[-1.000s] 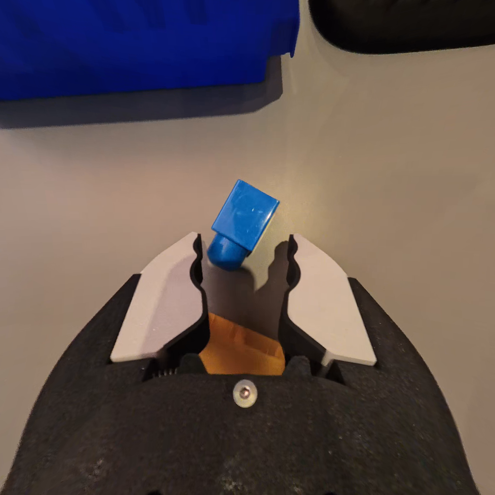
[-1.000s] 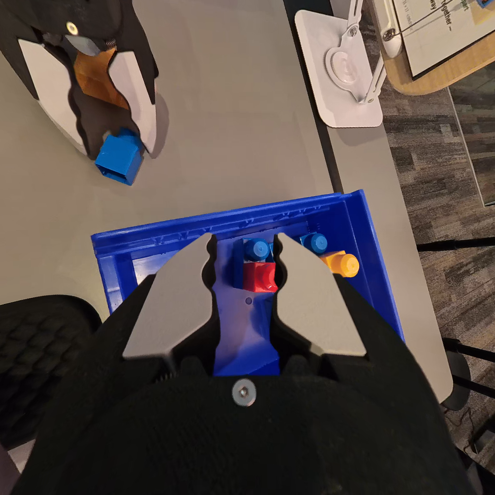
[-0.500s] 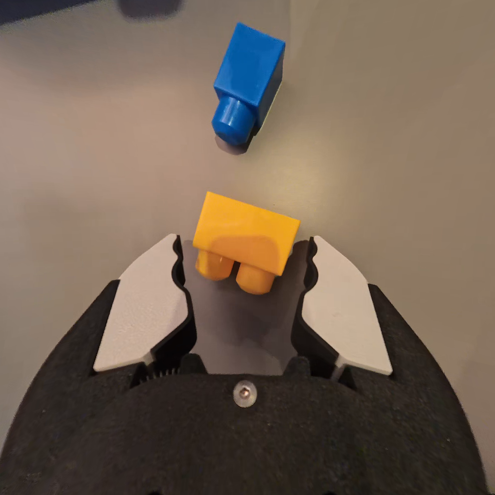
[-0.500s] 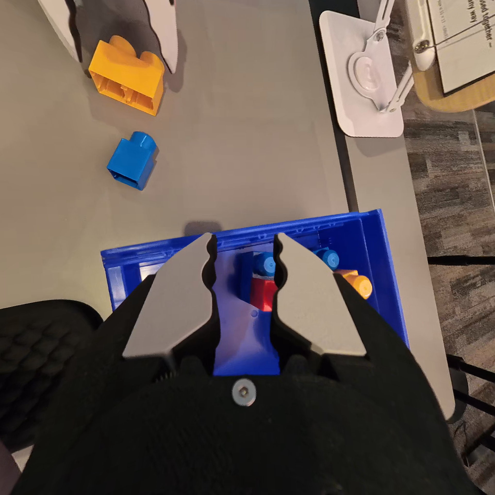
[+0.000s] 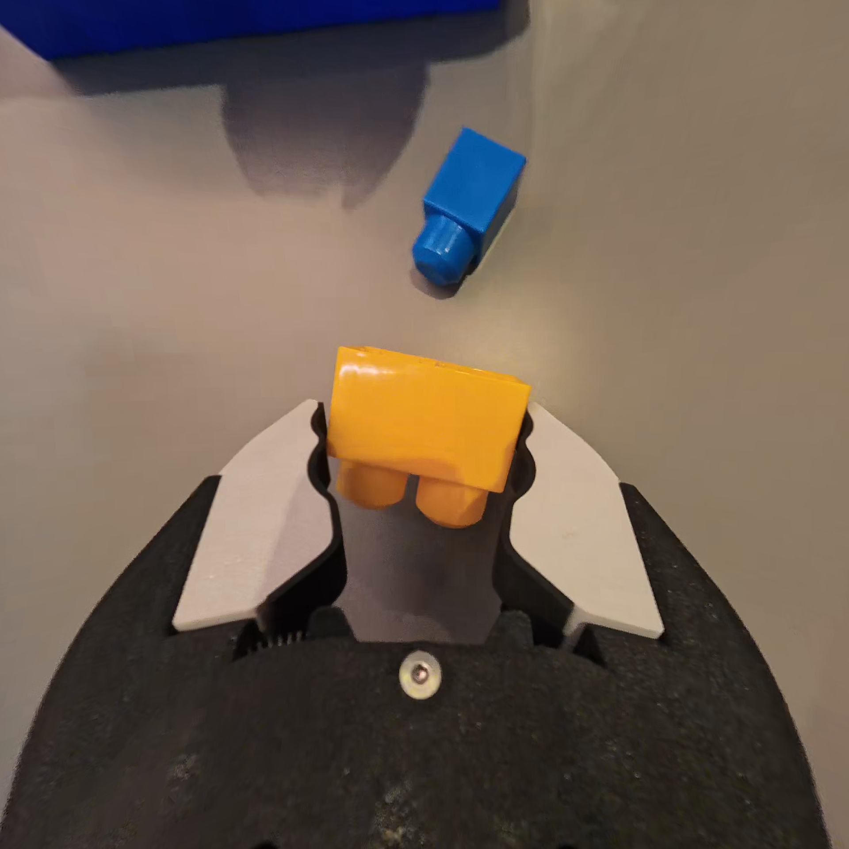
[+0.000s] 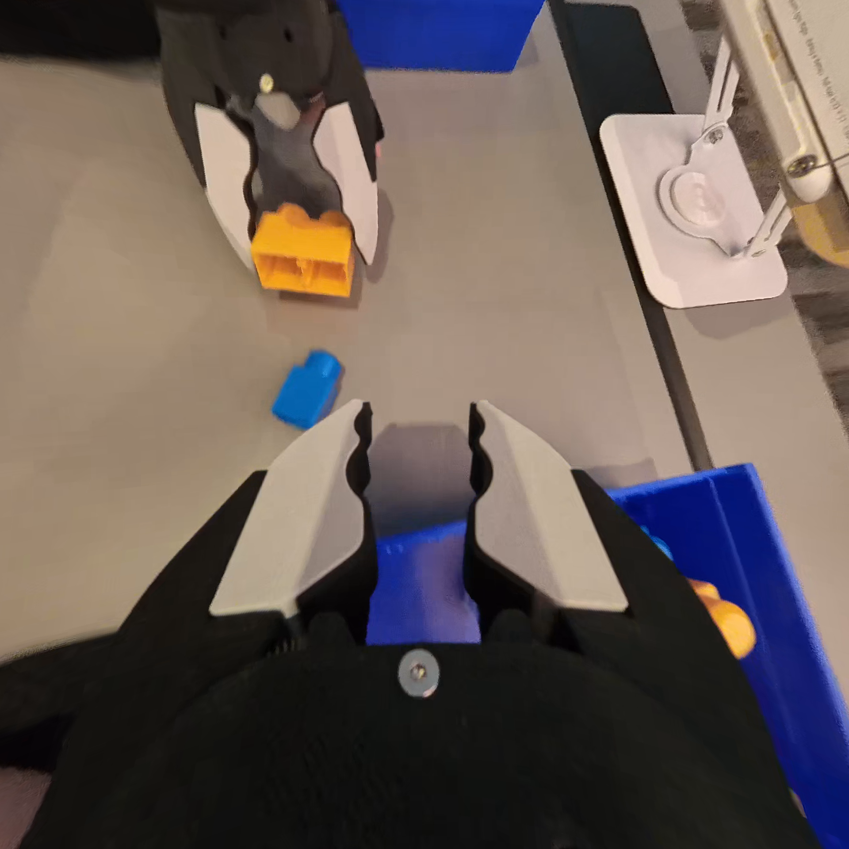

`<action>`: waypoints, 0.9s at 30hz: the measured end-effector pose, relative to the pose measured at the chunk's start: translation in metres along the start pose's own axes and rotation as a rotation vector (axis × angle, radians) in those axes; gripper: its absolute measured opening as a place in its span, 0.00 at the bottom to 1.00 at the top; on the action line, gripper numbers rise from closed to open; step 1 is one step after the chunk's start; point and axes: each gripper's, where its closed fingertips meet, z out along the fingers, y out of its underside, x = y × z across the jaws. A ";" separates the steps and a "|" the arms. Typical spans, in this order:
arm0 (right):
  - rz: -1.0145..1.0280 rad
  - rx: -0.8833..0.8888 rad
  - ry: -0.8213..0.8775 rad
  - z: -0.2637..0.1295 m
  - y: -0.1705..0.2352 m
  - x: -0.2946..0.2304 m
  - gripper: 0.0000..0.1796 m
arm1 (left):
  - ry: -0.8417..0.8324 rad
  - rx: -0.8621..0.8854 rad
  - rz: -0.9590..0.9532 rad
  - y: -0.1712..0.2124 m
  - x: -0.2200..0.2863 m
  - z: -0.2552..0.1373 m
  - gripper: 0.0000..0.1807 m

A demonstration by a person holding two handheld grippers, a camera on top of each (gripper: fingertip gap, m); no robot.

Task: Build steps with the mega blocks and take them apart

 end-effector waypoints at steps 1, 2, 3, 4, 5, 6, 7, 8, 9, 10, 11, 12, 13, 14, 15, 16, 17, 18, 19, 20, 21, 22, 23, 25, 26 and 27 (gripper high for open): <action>0.073 0.035 -0.025 0.007 -0.012 -0.002 0.23 | -0.037 0.032 -0.004 -0.005 -0.003 -0.010 0.44; 0.160 0.081 -0.072 0.016 -0.026 -0.006 0.23 | -0.079 0.060 -0.002 -0.010 -0.006 -0.020 0.44; 0.265 0.132 -0.134 0.025 -0.040 -0.012 0.23 | -0.114 0.080 0.010 -0.015 -0.007 -0.029 0.44; 0.384 0.179 -0.211 0.034 -0.054 -0.019 0.23 | -0.153 0.086 0.032 -0.019 -0.008 -0.037 0.44; 0.505 0.214 -0.310 0.043 -0.066 -0.028 0.23 | -0.188 0.077 0.063 -0.021 -0.007 -0.044 0.44; 0.608 0.234 -0.427 0.050 -0.075 -0.040 0.24 | -0.206 0.063 0.096 -0.023 -0.004 -0.049 0.44; 0.684 0.238 -0.537 0.056 -0.080 -0.051 0.24 | -0.223 0.046 0.121 -0.025 -0.001 -0.053 0.44; 0.738 0.232 -0.608 0.062 -0.082 -0.057 0.24 | -0.238 0.030 0.146 -0.028 0.001 -0.056 0.44; 0.778 0.226 -0.635 0.068 -0.082 -0.059 0.28 | -0.227 0.016 0.165 -0.029 0.007 -0.057 0.44; 0.808 0.222 -0.635 0.074 -0.081 -0.059 0.31 | -0.221 0.002 0.176 -0.031 0.011 -0.057 0.44; 0.826 0.205 -0.616 0.081 -0.077 -0.057 0.31 | -0.236 -0.011 0.195 -0.032 0.012 -0.058 0.44; 0.828 0.183 -0.596 0.087 -0.073 -0.057 0.32 | -0.231 -0.025 0.212 -0.033 0.014 -0.058 0.44; 0.826 0.171 -0.609 0.090 -0.072 -0.060 0.34 | -0.219 -0.039 0.218 -0.033 0.018 -0.057 0.44; 0.834 0.164 -0.657 0.090 -0.073 -0.066 0.34 | -0.218 -0.045 0.225 -0.034 0.019 -0.056 0.44; 0.844 0.152 -0.713 0.090 -0.075 -0.073 0.34 | -0.210 -0.048 0.237 -0.035 0.021 -0.055 0.44; 0.847 0.138 -0.761 0.090 -0.075 -0.080 0.34 | -0.195 -0.058 0.246 -0.034 0.024 -0.053 0.44; 0.846 0.119 -0.793 0.091 -0.075 -0.085 0.34 | -0.190 -0.068 0.253 -0.034 0.026 -0.051 0.44; 0.839 0.084 -0.811 0.095 -0.071 -0.091 0.34 | -0.183 -0.077 0.261 -0.034 0.028 -0.049 0.44; 0.823 0.043 -0.831 0.098 -0.067 -0.098 0.34 | -0.165 -0.085 0.267 -0.033 0.031 -0.047 0.44; 0.799 0.007 -0.865 0.099 -0.063 -0.105 0.29 | -0.137 -0.090 0.266 -0.033 0.036 -0.045 0.44; 0.780 -0.018 -0.899 0.099 -0.061 -0.111 0.22 | -0.111 -0.091 0.258 -0.034 0.040 -0.044 0.43; 0.773 -0.018 -0.922 0.098 -0.061 -0.112 0.22 | -0.107 -0.079 0.246 -0.036 0.041 -0.044 0.43; 0.771 -0.002 -0.942 0.097 -0.063 -0.112 0.21 | -0.107 -0.056 0.229 -0.039 0.041 -0.044 0.43; 0.768 0.031 -0.967 0.091 -0.067 -0.109 0.21 | -0.138 -0.002 0.159 -0.044 0.032 -0.050 0.50; 0.768 0.056 -0.965 0.088 -0.069 -0.105 0.21 | -0.161 0.030 0.115 -0.046 0.025 -0.055 0.52; 0.768 0.087 -0.956 0.084 -0.072 -0.100 0.21 | -0.192 0.077 0.066 -0.049 0.017 -0.062 0.55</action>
